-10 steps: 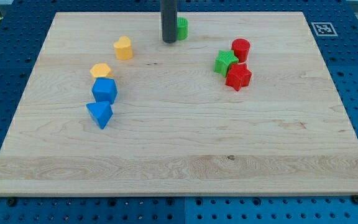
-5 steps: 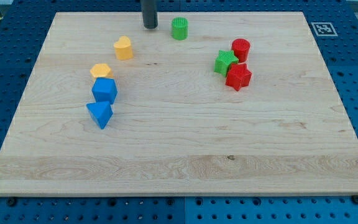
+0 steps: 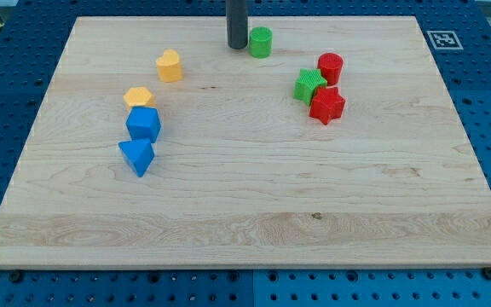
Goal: Push the green circle diagonal to the top left side of the red circle
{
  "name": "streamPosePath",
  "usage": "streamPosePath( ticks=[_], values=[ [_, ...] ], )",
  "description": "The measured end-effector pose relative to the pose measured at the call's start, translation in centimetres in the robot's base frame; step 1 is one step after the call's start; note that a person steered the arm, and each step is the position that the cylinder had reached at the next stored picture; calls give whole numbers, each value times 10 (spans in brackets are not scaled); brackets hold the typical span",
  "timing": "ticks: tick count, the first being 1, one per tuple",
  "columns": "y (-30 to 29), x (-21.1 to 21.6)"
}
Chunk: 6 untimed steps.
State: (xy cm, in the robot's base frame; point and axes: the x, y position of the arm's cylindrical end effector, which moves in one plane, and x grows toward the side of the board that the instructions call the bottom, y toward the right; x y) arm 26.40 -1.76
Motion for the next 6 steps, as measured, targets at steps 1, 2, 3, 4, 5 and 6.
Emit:
streamPosePath(
  ticks=[1,2,3,4,5,6],
  values=[
    [6,0],
    [27,0],
    [47,0],
    [47,3],
    [12,24],
    [-45,38]
  ],
)
